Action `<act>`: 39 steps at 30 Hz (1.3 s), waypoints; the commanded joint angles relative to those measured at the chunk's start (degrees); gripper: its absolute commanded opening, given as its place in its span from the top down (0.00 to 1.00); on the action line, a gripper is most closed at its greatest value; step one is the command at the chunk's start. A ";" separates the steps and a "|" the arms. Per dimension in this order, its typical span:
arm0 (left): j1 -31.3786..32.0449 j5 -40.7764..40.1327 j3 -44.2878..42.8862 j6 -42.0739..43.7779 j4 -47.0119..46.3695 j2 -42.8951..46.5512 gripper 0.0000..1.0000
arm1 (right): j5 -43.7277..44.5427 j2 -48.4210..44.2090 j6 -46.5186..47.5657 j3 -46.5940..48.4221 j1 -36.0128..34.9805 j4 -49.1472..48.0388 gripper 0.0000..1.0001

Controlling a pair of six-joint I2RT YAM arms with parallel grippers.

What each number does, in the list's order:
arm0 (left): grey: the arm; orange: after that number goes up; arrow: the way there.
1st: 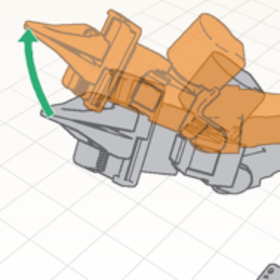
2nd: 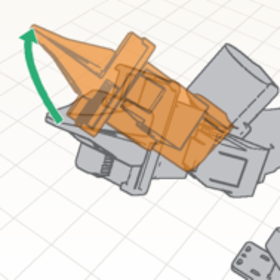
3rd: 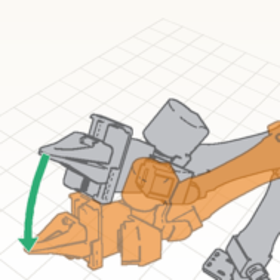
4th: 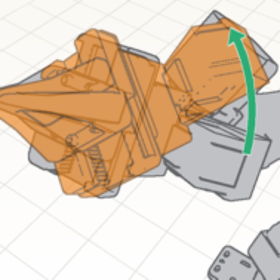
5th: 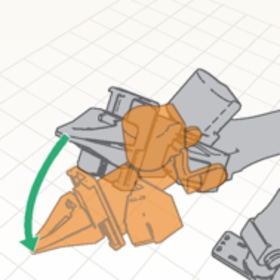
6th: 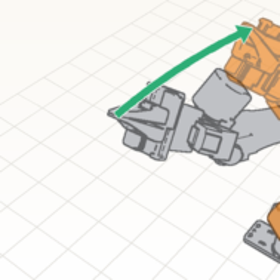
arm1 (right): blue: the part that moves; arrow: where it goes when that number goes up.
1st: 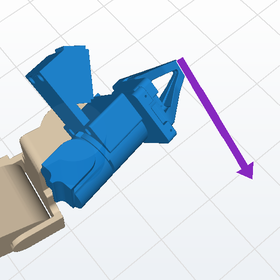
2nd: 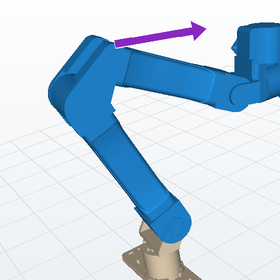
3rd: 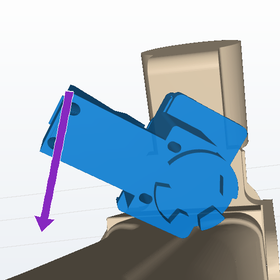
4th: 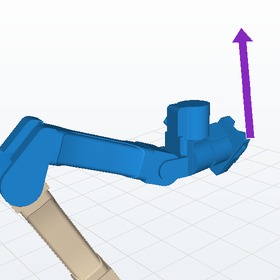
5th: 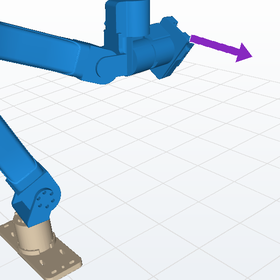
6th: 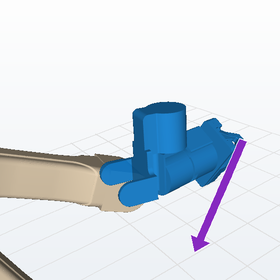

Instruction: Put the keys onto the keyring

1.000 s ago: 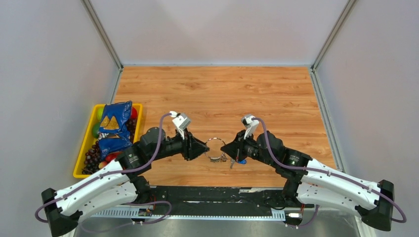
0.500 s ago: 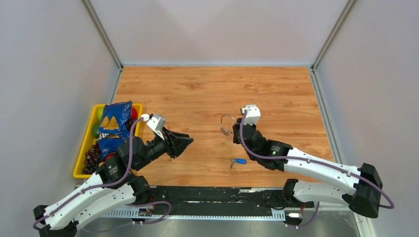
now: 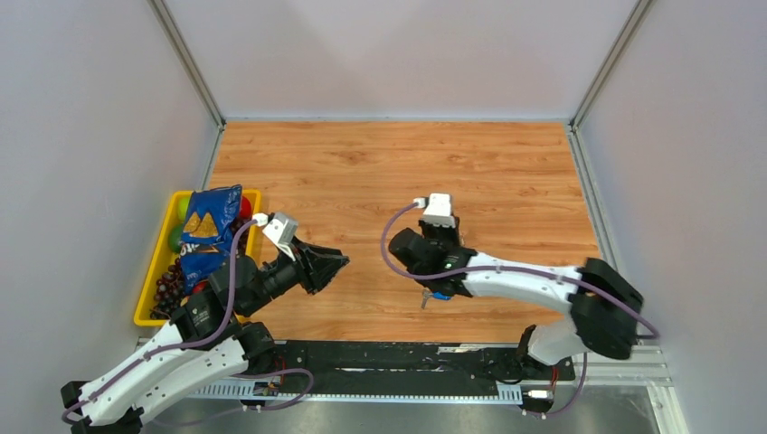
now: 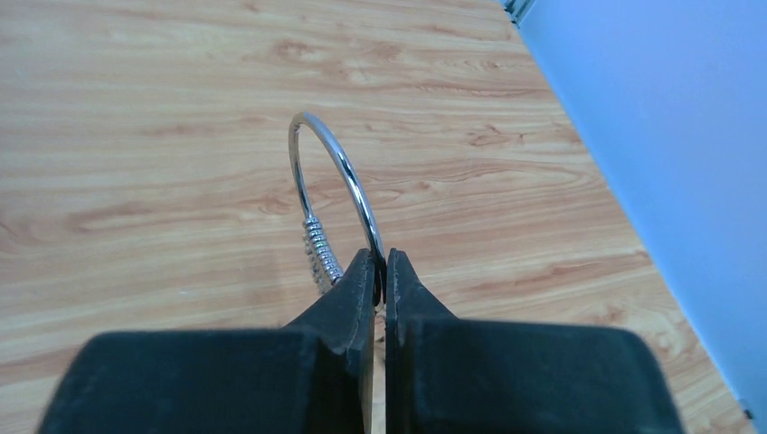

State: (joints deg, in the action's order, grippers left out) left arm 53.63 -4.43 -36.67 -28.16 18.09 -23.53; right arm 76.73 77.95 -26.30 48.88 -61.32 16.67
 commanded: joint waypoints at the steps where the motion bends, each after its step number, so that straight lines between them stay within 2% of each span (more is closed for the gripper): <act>1: 0.16 -0.46 0.86 0.59 0.49 0.70 0.58 | 6.29 15.80 -0.34 3.90 -1.90 0.07 1.00; 3: 0.16 -0.74 0.96 0.50 1.24 0.87 0.58 | 6.91 25.12 -2.61 7.97 -3.38 3.12 1.00; 4: 0.16 -1.04 0.97 0.53 1.84 0.99 0.58 | 7.00 29.48 -7.09 11.07 -4.18 8.24 1.00; 7: 0.24 -1.53 0.83 0.55 2.81 1.60 0.58 | 7.92 43.28 -31.63 25.16 -6.66 36.14 1.00; 9: 0.18 -2.14 0.69 0.53 3.36 2.02 0.58 | 10.34 53.21 -53.51 35.17 -8.83 60.81 1.00; 11: 0.25 -2.49 0.55 0.69 3.64 2.34 0.58 | 11.36 58.75 -52.21 39.93 -10.52 64.01 1.00; 26: 0.17 -2.99 0.10 0.42 4.48 2.26 0.58 | 7.37 60.99 -53.60 42.93 -14.86 63.91 1.00; 30: 0.20 -2.56 -0.05 0.20 4.16 2.10 0.58 | 5.62 58.19 -49.99 40.94 -15.61 60.49 1.00; 33: 0.18 -2.48 -0.13 0.06 4.14 2.06 0.58 | 3.00 51.96 -37.37 36.25 -15.70 46.45 0.95; 37: 0.17 -2.36 -0.19 -0.12 4.47 2.15 0.58 | -6.86 40.75 -13.26 23.02 -15.60 15.71 0.72; 39: 0.20 -2.34 -0.12 -0.27 4.72 2.40 0.58 | -9.58 39.26 -10.05 21.75 -15.72 11.66 0.60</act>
State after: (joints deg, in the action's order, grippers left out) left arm 53.63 -7.16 -35.88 -28.23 22.59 -21.17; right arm 75.31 124.20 -54.37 74.06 -76.90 51.94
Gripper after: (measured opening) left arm 0.422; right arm 0.311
